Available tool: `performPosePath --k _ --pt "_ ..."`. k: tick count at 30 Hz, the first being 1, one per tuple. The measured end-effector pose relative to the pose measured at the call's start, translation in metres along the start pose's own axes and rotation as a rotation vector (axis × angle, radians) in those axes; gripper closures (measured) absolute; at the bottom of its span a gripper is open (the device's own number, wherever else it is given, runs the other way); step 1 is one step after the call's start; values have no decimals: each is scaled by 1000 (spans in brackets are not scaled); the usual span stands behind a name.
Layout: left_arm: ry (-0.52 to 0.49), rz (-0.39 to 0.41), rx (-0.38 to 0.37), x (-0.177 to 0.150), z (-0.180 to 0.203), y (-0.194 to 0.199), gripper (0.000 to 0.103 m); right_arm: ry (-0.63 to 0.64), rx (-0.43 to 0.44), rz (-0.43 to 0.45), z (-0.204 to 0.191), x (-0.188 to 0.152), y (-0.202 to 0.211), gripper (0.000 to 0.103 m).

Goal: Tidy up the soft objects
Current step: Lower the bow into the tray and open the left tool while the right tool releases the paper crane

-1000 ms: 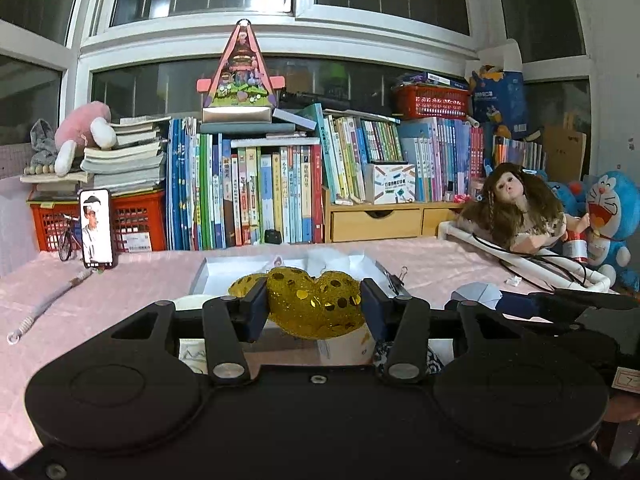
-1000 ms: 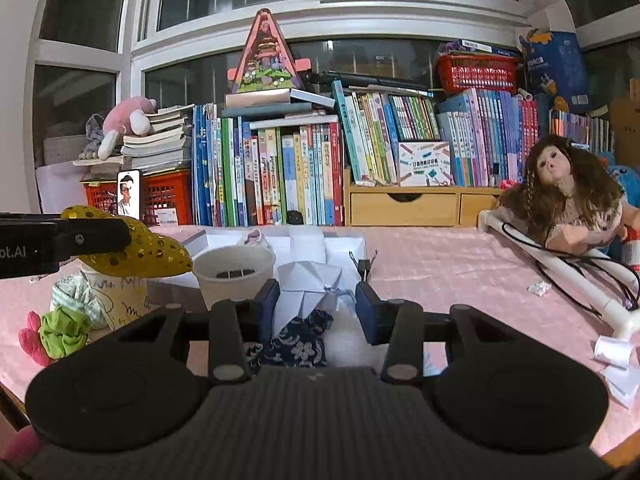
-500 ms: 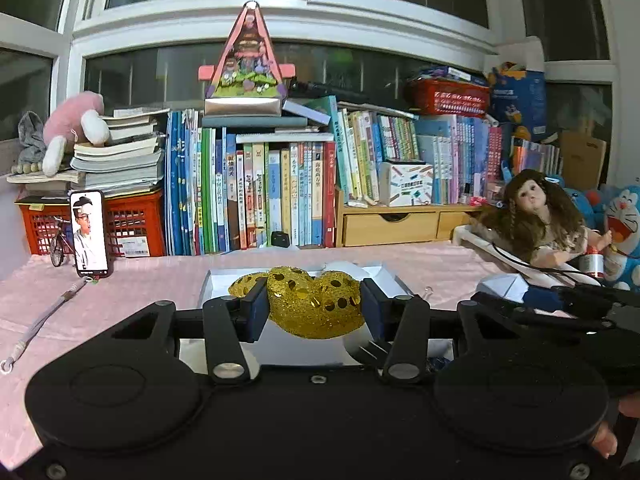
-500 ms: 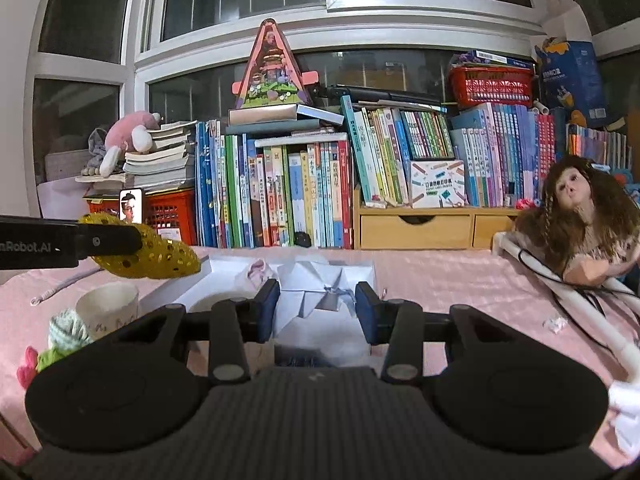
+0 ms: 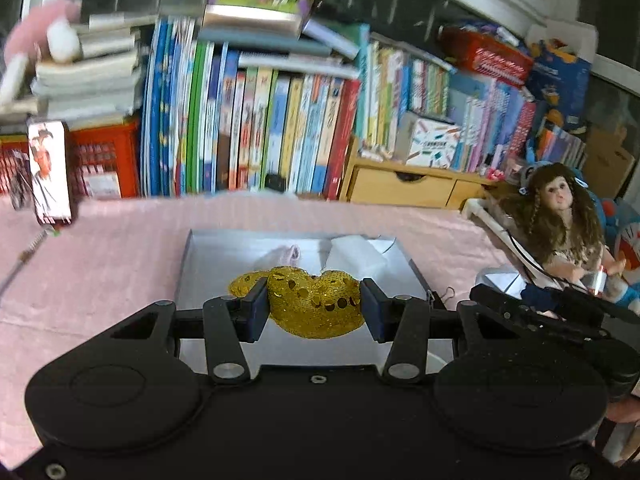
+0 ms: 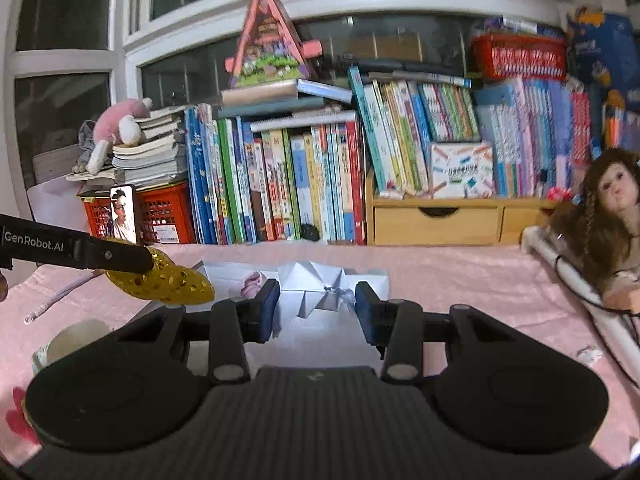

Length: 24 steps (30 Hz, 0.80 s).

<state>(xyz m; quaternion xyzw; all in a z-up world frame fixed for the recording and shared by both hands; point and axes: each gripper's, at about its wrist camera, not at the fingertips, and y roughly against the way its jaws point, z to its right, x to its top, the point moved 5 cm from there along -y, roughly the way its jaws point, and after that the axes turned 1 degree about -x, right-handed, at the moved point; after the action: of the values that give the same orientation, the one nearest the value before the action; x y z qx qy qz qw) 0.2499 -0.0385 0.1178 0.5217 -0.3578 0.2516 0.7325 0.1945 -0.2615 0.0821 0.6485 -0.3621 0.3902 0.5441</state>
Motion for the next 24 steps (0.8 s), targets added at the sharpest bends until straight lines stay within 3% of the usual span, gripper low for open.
performPosePath --k 4,9,17,24 --pt "72 -79 5 8 -17 -37 58 9 7 -73 2 1 -31 57" --pt "126 -121 27 8 -32 -67 58 -16 33 -165 3 -7 -64 57" --pt "138 -146 10 -3 -32 -93 58 -101 73 -278 11 -18 -104 57" --pt "115 -184 26 -13 -26 -105 57 -90 52 -334 9 -27 -123 56"
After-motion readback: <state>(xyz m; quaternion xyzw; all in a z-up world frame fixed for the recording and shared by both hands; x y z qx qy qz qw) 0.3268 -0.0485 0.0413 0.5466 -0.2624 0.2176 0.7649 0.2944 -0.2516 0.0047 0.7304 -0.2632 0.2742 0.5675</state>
